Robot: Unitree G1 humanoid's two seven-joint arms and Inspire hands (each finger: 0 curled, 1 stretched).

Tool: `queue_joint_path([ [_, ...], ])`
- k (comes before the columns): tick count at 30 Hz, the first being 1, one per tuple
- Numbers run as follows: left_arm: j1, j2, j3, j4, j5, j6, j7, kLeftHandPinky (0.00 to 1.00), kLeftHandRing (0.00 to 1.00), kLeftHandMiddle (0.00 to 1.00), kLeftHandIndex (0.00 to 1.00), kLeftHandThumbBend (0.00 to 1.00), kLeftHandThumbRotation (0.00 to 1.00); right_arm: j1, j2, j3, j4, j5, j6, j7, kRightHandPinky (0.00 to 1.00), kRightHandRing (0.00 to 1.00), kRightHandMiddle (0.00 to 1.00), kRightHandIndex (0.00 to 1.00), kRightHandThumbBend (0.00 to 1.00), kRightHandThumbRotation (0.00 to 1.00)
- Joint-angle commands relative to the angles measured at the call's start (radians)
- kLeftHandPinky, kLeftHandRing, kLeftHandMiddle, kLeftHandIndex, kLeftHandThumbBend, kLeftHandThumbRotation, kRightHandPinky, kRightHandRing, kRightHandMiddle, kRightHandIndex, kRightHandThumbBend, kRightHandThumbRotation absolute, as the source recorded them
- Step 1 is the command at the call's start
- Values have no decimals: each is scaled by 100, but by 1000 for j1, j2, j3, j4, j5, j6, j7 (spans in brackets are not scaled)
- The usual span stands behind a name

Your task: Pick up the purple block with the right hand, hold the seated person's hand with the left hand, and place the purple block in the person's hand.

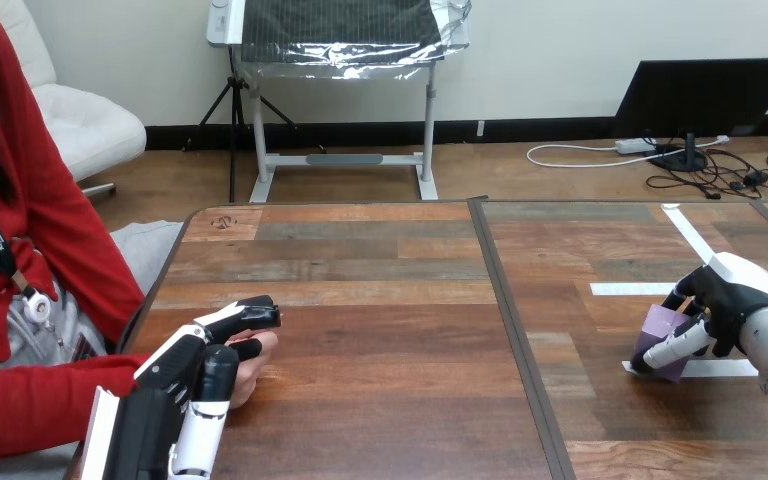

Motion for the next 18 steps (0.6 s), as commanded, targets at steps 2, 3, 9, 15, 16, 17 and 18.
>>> queue_joint_path([
  [2,-44,-19,28,-26,35,-4,12,77,83,78,66,48,91,-39,11,-6,-10,4,-22,-35,55,52,54,56,74,0],
  [3,-47,-16,34,-21,46,-15,14,77,82,78,66,46,91,-39,12,-6,-10,4,-24,-35,55,52,54,56,74,0],
  [9,-48,-1,98,-32,165,-22,55,73,78,75,66,41,90,-42,14,-13,-12,13,-35,-34,52,52,55,56,74,0],
  [15,-25,16,159,-107,237,27,68,67,76,75,67,50,80,-46,16,-12,-15,13,-58,-41,51,53,56,55,76,0],
  [16,-23,19,165,-115,243,29,68,67,76,75,68,52,78,-46,15,-12,-16,13,-61,-42,51,53,56,55,76,0],
  [17,-17,24,182,-137,261,39,68,67,76,75,68,54,76,-47,16,-12,-16,13,-66,-45,51,53,56,55,76,0],
  [18,-13,26,193,-153,274,45,68,67,76,76,69,58,72,-47,16,-12,-16,13,-68,-46,51,53,56,55,76,0],
])
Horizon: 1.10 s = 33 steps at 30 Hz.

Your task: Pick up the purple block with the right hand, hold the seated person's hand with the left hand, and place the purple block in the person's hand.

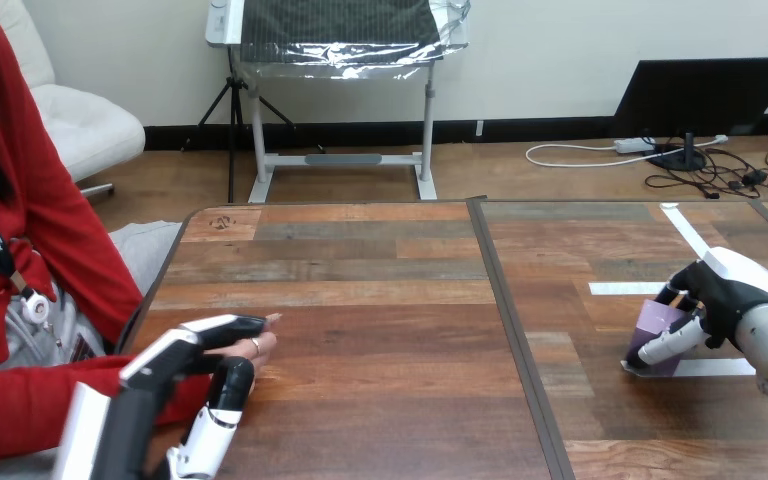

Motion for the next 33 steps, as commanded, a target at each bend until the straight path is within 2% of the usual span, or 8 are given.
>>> queue_joint_path([
  [1,-24,14,79,-128,55,19,17,67,77,77,70,62,70,-48,16,-13,-16,11,-33,-36,51,53,56,55,76,0],
  [2,-21,12,98,-150,86,24,26,67,77,77,71,64,67,-49,16,-12,-16,10,-37,-41,51,54,56,55,76,0],
  [3,-20,9,110,-163,107,26,32,67,78,78,73,72,62,-49,17,-11,-17,9,-39,-44,50,53,56,55,76,0],
  [8,1,-10,161,-252,213,76,50,66,79,81,77,87,53,-55,19,-8,-17,7,-48,-41,49,53,55,55,76,0],
  [12,4,-13,192,-291,274,87,66,64,80,83,79,96,46,-62,21,-6,-18,5,-44,-37,50,53,56,55,75,0],
  [22,8,-36,220,-352,356,127,87,59,82,87,84,100,37,-71,29,-11,-16,12,-36,-28,52,54,58,56,74,0],
  [33,-25,-8,252,-343,462,155,114,56,79,84,82,100,38,-72,40,-16,-17,23,-34,-34,49,53,56,55,74,0],
])
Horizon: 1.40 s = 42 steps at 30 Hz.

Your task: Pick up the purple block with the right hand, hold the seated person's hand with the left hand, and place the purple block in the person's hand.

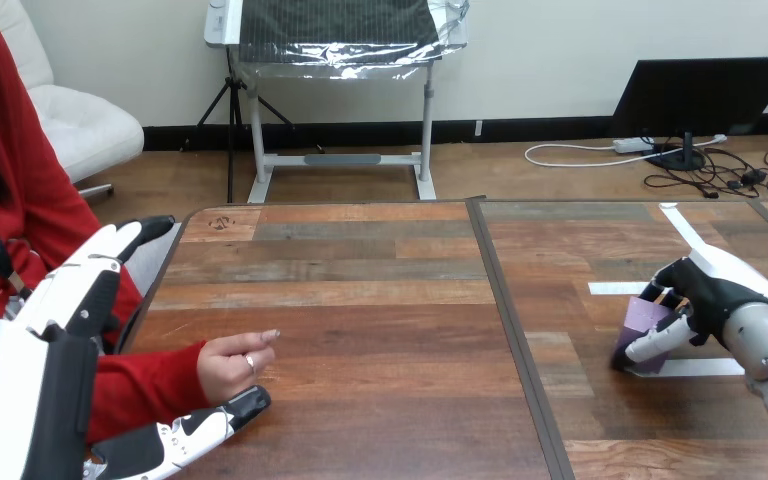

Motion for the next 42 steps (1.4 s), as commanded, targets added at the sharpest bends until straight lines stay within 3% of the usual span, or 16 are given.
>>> queue_joint_path([
  [1,-53,10,21,-15,48,20,18,56,78,83,82,100,38,-72,22,-16,-17,14,-6,-28,48,52,56,55,74,0],
  [10,-98,59,35,39,94,29,20,55,73,78,76,100,35,-73,26,-18,-16,16,-6,-27,47,51,54,54,73,0],
  [20,-154,138,33,112,112,74,-36,56,71,76,74,100,29,-78,25,-15,-15,14,0,-23,47,51,54,54,74,0],
  [32,-226,247,13,217,138,83,-76,59,71,75,73,100,23,-75,24,-26,-16,27,-13,-24,47,50,54,54,74,0],
  [42,-270,303,-6,280,144,101,-101,61,72,74,71,100,23,-72,20,-26,-17,18,-23,-28,47,51,54,54,74,0],
])
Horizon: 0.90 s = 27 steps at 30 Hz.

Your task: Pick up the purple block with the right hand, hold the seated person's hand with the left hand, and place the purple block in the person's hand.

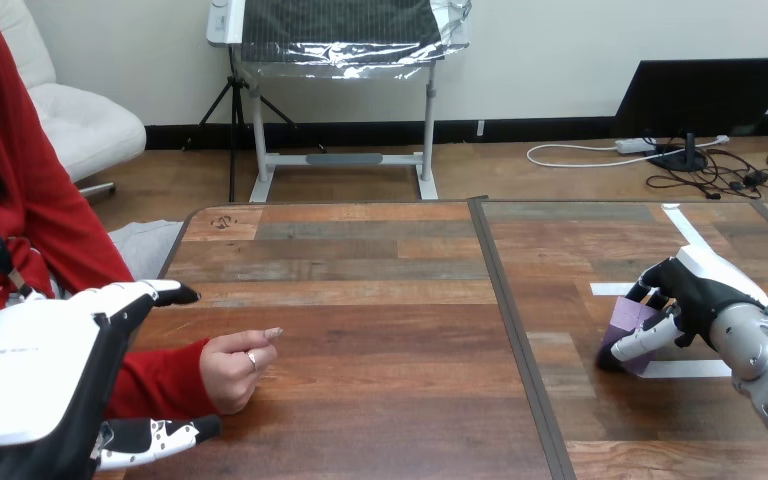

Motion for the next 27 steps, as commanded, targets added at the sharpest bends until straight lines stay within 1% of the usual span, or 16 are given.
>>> queue_joint_path([
  [1,-71,47,-22,32,2,8,-7,61,72,74,71,100,23,-71,-5,-11,-18,7,-22,-29,47,51,54,54,75,0],
  [4,-81,61,-29,41,4,29,-28,62,72,74,71,100,22,-71,-5,-14,-17,9,-21,-29,47,51,54,54,75,0],
  [7,-94,73,-35,60,2,31,-24,62,72,74,71,100,20,-70,-5,-15,-17,10,-24,-28,47,51,54,54,75,0],
  [10,-105,87,-42,90,16,27,-5,62,72,74,70,100,19,-69,-6,-14,-17,9,-25,-28,47,51,54,54,75,0],
  [13,-118,100,-51,116,17,33,-10,63,72,74,70,100,18,-70,-4,-17,-18,12,-22,-27,48,51,54,54,75,0],
  [15,-121,106,-56,115,24,56,-36,64,72,74,71,100,17,-70,-4,-15,-18,10,-22,-28,48,51,54,54,75,0],
  [19,-132,121,-69,127,44,84,-52,67,74,76,73,100,18,-70,-2,-17,-18,12,-18,-25,48,51,54,54,74,0],
  [22,-149,129,-78,165,36,69,-22,67,74,76,73,100,17,-69,-2,-20,-17,14,-19,-27,49,51,55,55,75,0],
  [24,-156,134,-87,163,61,98,-36,67,74,76,73,100,17,-68,-1,-19,-17,13,-18,-28,49,52,55,55,75,0],
  [26,-164,138,-94,172,69,112,-39,68,75,76,74,100,19,-68,-1,-21,-18,14,-18,-26,49,51,55,55,75,0],
  [27,-169,140,-97,180,67,114,-36,68,75,76,74,100,18,-68,0,-23,-18,16,-19,-24,49,51,55,55,75,0],
])
